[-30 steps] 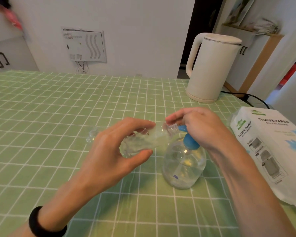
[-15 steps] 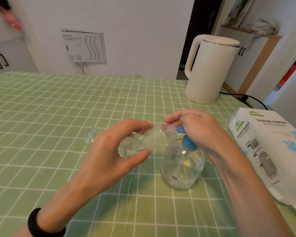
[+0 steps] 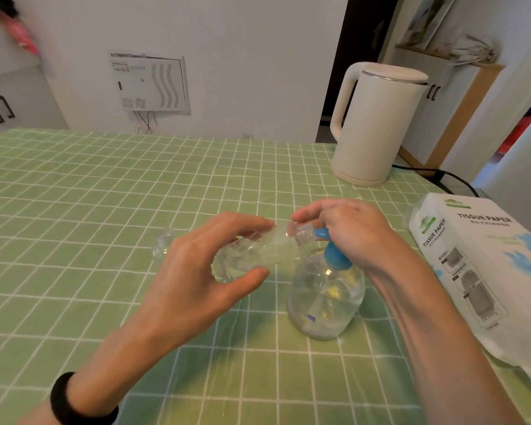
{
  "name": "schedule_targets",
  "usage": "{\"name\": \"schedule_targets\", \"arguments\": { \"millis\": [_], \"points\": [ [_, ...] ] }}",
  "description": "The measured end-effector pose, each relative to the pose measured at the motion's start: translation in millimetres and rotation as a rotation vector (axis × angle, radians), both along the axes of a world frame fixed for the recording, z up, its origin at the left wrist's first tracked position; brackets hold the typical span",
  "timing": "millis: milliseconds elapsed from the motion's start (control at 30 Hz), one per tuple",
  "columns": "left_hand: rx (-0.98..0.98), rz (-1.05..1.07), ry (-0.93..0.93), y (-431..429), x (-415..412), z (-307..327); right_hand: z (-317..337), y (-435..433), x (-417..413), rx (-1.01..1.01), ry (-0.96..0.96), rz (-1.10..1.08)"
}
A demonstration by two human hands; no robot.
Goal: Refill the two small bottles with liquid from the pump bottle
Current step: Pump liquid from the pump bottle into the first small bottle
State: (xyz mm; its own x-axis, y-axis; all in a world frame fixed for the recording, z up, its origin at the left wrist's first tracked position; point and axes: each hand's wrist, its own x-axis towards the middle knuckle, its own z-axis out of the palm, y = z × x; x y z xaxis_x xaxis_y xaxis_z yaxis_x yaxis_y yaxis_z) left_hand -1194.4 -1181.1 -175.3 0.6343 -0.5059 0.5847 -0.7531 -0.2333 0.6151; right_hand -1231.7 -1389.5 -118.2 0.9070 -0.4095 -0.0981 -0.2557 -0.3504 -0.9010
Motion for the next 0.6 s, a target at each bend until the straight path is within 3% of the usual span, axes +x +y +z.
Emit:
{"name": "schedule_targets", "arguments": {
  "millis": [600],
  "points": [
    [-0.003,0.016,-0.029,-0.9,0.7,-3.3,-1.2,0.3,0.6,0.015,0.026,-0.02]
  ]
}}
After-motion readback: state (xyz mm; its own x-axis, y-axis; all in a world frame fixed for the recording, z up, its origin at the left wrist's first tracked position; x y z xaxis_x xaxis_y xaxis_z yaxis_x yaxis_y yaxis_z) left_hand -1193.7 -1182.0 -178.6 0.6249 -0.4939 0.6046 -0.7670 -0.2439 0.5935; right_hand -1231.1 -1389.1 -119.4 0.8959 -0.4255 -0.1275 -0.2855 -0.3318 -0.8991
